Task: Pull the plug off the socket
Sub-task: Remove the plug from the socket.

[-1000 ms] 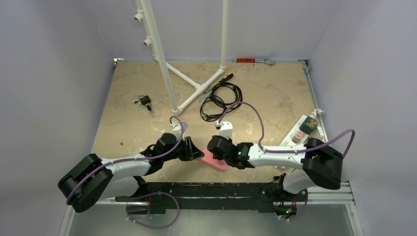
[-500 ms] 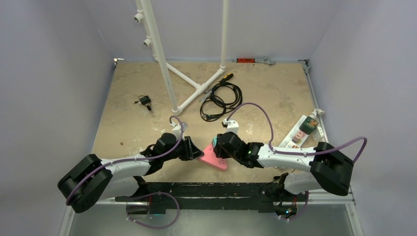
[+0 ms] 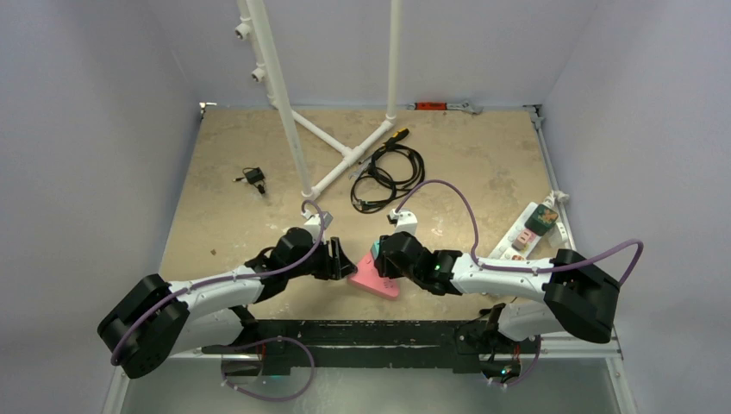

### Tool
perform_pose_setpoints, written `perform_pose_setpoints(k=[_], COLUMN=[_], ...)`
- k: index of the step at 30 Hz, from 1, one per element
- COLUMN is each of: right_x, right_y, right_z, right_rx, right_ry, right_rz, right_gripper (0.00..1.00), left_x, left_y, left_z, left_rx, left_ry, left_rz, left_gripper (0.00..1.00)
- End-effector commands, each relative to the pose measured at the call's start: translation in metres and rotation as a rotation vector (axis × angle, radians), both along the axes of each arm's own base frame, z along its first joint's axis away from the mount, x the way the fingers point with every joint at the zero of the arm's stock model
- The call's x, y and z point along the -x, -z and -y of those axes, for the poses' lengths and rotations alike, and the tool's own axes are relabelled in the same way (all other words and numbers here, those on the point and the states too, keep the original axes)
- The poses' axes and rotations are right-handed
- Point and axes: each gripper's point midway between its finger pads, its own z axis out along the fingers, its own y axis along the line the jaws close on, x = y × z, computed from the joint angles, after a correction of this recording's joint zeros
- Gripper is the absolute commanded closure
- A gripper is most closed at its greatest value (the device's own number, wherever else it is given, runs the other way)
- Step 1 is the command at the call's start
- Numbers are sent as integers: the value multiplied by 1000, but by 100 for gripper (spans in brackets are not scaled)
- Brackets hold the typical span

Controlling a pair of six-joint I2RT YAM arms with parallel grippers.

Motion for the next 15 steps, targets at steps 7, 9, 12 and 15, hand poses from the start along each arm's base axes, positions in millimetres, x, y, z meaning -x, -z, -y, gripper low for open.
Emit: perform_pose_setpoints(k=[7,9,12,15], right_x=[-5,-4,-3,-2], right_y=[-20,-19,-18,-17], right_z=[-16,-16,-16,-17], right_rx=[-56,-58,-59,-61], right_ry=[-61,-65,-70,-78], right_rz=[65,62,57,53], right_gripper=[100,100,100,100], left_x=[-20,-23,-25,-28], left_y=[-16,-19,-20,-21], left_z=[25,31,38,42], left_rx=[-14,6,36,67], left_ry=[124,143,164,183], left_rz=[117,129,137,142], left_gripper=[39,38,39,42])
